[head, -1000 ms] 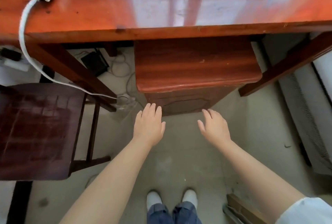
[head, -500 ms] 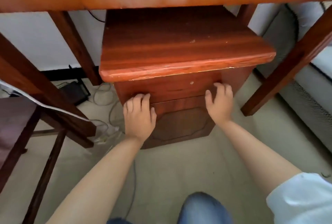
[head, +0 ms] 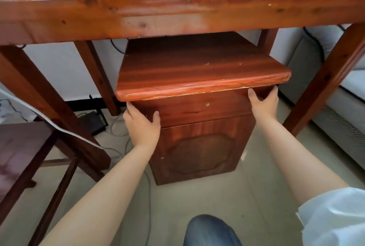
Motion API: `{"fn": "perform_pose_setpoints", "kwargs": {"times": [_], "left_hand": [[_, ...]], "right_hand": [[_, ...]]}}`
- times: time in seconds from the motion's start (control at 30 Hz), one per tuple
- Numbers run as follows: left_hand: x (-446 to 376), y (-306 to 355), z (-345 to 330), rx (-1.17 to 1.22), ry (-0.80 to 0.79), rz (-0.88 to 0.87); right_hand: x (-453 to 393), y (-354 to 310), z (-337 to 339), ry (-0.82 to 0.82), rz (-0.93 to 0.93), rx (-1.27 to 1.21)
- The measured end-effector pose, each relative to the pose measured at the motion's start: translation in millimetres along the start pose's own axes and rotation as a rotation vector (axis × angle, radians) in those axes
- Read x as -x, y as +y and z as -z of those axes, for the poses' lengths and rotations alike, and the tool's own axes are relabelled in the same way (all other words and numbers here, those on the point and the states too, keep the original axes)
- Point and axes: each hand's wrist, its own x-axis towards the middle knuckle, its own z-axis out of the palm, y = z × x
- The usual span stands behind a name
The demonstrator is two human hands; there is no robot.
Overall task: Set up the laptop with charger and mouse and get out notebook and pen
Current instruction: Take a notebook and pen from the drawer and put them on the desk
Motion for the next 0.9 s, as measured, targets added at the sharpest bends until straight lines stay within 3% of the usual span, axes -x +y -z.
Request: {"fn": "perform_pose_setpoints", "kwargs": {"times": [0.27,0.43,0.57,0.73,0.9], "left_hand": [[-9,10,10,-0.082,-0.012,0.142],[-9,13,7,-0.009,0.018,0.178],[-8,26,2,0.016,0.063,0.263],[-11,21,5,0.077,0.06,0.165],[-9,26,4,0.173,0.089,0.225]], "right_hand": [[-13,-1,5,-0.004,-0.117,-0.13],[-15,-2,8,0.092,-0.125,-0.068],[-18,-6,16,0.03,-0.18,0.0],[-24,-5,19,-0.027,-0.199,0.036],[-23,-5,19,-0.06,-0.17,0.011]]}}
